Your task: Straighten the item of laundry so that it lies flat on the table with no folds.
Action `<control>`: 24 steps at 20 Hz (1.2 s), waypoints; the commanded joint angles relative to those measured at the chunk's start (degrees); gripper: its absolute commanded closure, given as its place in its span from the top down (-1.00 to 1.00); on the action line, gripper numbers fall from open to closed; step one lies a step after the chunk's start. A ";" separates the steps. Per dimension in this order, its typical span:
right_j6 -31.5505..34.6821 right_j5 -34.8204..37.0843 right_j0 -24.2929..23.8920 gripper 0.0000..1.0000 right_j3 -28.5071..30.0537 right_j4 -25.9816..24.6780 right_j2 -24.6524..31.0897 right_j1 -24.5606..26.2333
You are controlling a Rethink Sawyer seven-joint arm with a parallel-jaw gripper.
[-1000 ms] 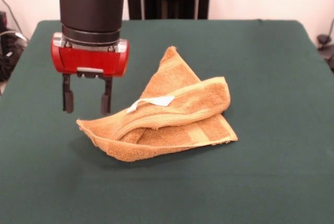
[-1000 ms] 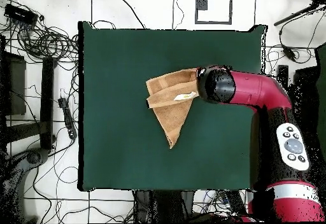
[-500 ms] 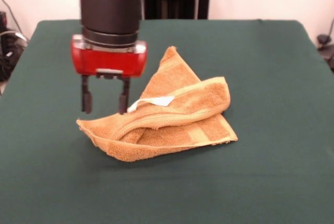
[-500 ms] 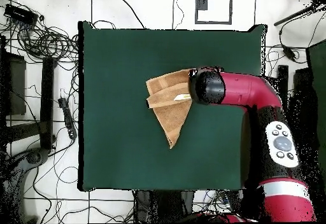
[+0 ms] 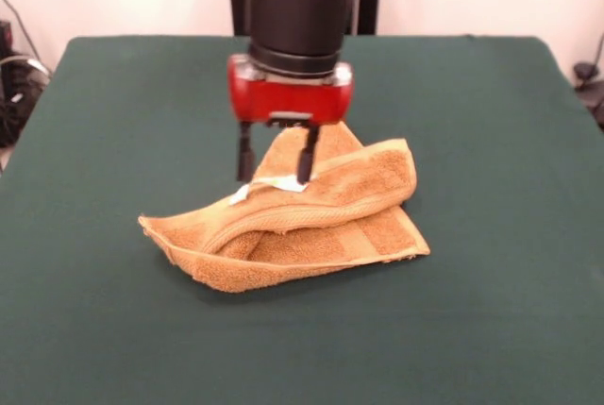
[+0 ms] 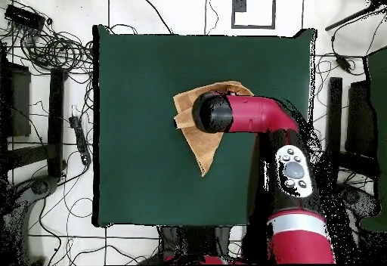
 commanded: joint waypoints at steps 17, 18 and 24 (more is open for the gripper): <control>46.24 -6.82 14.07 1.00 22.68 24.02 -11.40 -4.70; 46.20 -7.58 13.49 1.00 22.80 24.21 -11.07 -4.36; 48.69 -11.99 13.19 1.00 23.17 26.31 -11.53 -0.79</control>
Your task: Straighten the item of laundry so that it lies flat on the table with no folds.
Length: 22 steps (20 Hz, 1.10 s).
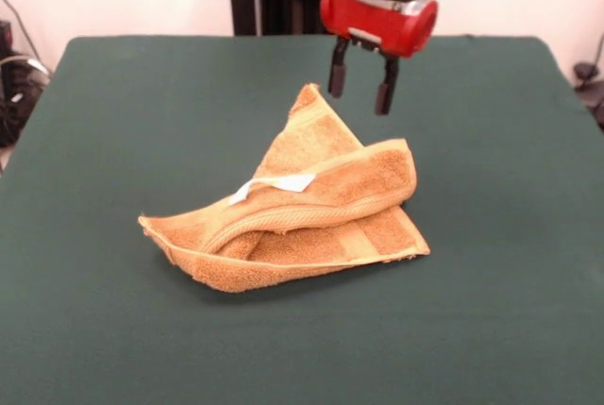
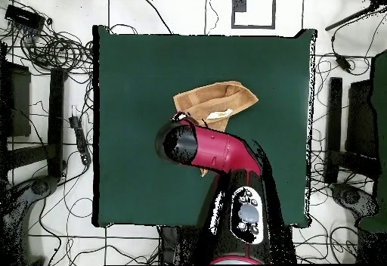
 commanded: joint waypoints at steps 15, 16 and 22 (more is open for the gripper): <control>22.98 -4.97 11.54 1.00 5.87 15.44 -6.62 8.48; 23.37 -4.79 12.19 1.00 5.64 16.10 -6.89 8.81; 24.99 -3.98 15.11 1.00 4.23 19.61 -7.70 10.92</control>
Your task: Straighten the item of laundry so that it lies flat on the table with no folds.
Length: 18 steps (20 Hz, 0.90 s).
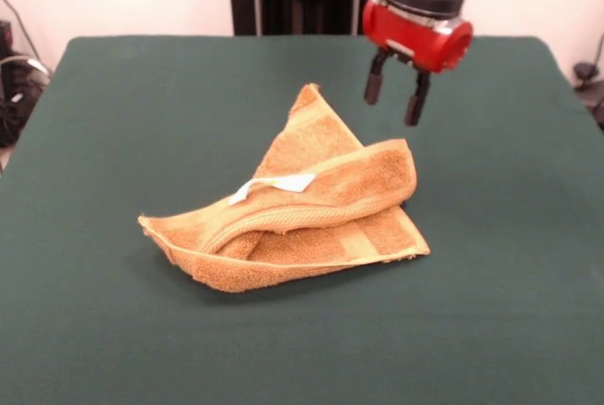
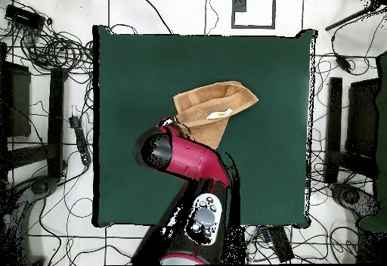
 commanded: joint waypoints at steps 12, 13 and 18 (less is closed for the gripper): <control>13.49 -11.29 -4.24 1.00 1.82 5.17 9.07 10.69; 13.10 -11.81 -4.83 1.00 1.86 4.81 9.58 10.80; 13.65 -12.01 -4.31 1.00 1.15 5.57 8.75 11.60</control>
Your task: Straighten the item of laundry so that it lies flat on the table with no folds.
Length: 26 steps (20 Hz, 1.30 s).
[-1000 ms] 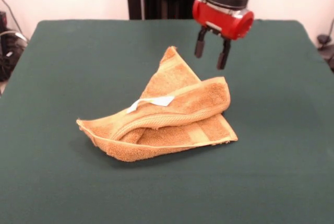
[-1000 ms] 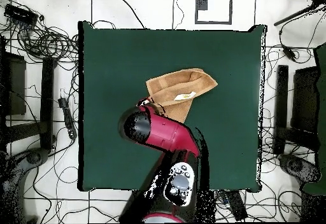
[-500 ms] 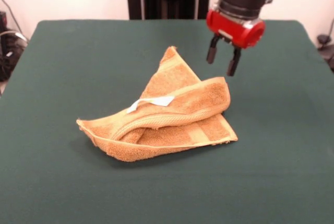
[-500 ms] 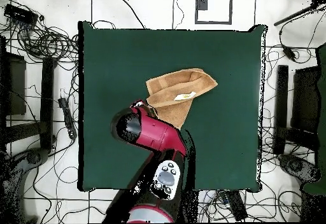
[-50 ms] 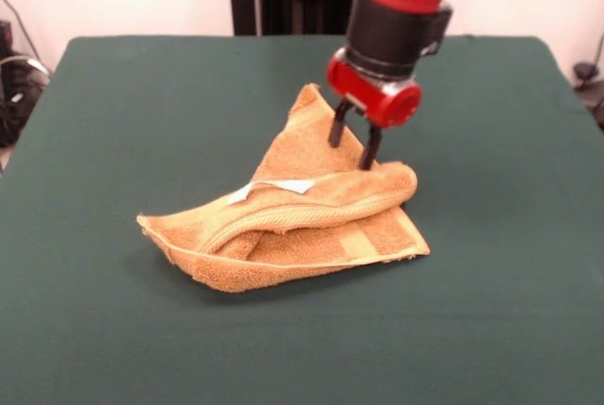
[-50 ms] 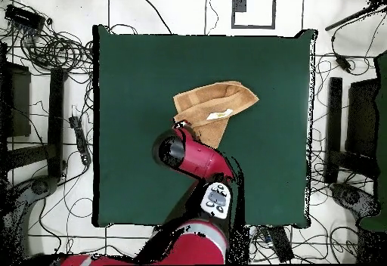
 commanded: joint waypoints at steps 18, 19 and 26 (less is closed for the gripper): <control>12.18 7.91 7.75 1.00 -0.08 8.54 -0.28 -0.07; 11.96 7.86 7.50 1.00 -0.53 8.50 0.02 0.25; 11.46 8.81 7.29 1.00 -0.06 7.78 0.10 -1.02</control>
